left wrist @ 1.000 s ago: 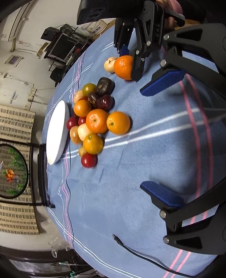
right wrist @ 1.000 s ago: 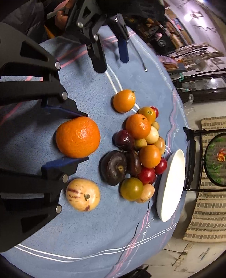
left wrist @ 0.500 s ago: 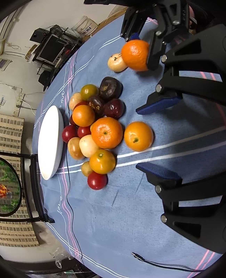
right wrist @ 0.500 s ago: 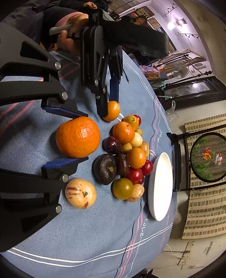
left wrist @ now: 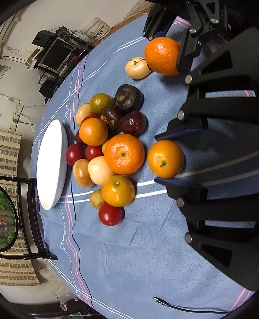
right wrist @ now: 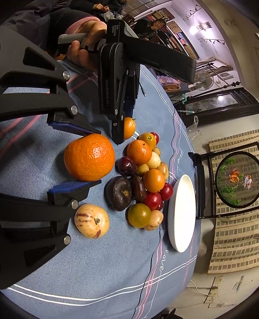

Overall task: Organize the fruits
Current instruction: 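Carry the tangerine with the right tool while the left tool carries the small orange to the plate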

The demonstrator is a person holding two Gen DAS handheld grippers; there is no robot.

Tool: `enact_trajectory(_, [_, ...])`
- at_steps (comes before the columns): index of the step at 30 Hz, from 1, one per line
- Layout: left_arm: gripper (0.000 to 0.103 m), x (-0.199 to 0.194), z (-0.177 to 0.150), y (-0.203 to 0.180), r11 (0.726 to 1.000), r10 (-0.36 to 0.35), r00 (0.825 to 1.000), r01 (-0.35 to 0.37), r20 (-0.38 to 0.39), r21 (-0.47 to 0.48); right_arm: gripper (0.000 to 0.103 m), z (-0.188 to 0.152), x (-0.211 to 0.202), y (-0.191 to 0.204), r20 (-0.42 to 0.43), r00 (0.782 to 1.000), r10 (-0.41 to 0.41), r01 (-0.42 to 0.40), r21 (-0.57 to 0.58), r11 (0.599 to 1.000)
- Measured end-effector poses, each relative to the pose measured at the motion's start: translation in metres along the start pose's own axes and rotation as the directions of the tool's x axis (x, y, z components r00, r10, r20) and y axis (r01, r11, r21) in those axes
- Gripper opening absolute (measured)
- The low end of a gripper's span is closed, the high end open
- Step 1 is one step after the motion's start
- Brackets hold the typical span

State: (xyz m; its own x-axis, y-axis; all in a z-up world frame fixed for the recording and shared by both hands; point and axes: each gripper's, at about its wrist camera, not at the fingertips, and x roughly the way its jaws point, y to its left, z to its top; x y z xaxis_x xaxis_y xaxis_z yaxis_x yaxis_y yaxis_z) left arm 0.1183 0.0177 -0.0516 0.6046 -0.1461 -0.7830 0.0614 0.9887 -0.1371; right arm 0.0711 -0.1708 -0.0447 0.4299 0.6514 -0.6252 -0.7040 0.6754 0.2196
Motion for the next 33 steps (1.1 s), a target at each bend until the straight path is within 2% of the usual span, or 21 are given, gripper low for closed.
enact_trajectory(6, [0.036, -0.006, -0.003, 0.002, 1.000, -0.018, 1.000, 0.019, 0.009, -0.018, 0.043, 0.001, 0.000, -0.001, -0.006, 1.000, 0.011, -0.011, 0.003, 1.000])
enact_trajectory(11, [0.036, -0.020, 0.002, 0.006, 0.999, -0.053, 0.998, 0.053, 0.035, -0.010, 0.043, 0.009, 0.003, -0.009, -0.032, 0.997, 0.071, -0.070, 0.029, 0.997])
enact_trajectory(15, [0.036, -0.032, 0.025, 0.011, 0.996, -0.086, 0.994, 0.086, 0.067, 0.006, 0.043, 0.035, -0.001, -0.014, -0.007, 0.999, 0.036, -0.036, -0.006, 0.999])
enact_trajectory(18, [0.036, -0.034, 0.057, 0.013, 0.998, -0.064, 0.993, 0.061, 0.100, 0.034, 0.043, 0.068, 0.001, -0.028, 0.031, 1.000, -0.006, 0.006, -0.009, 1.000])
enact_trajectory(20, [0.036, -0.026, 0.089, 0.016, 0.998, -0.039, 0.993, 0.034, 0.110, 0.046, 0.043, 0.095, 0.010, -0.047, 0.042, 0.996, -0.077, 0.077, 0.009, 0.997])
enact_trajectory(25, [0.036, 0.020, 0.175, 0.030, 0.999, 0.025, 0.995, -0.027, 0.093, 0.021, 0.042, 0.160, 0.066, -0.105, 0.016, 0.982, -0.188, 0.187, 0.071, 0.980])
enact_trajectory(28, [0.036, 0.065, 0.214, 0.050, 0.998, 0.015, 1.000, -0.013, 0.018, -0.060, 0.042, 0.179, 0.103, -0.134, -0.047, 0.979, -0.199, 0.203, 0.109, 0.973])
enact_trajectory(33, [0.036, 0.113, 0.240, 0.064, 0.994, 0.050, 0.998, -0.055, -0.050, -0.095, 0.042, 0.192, 0.143, -0.163, -0.120, 0.977, -0.176, 0.193, 0.146, 0.970])
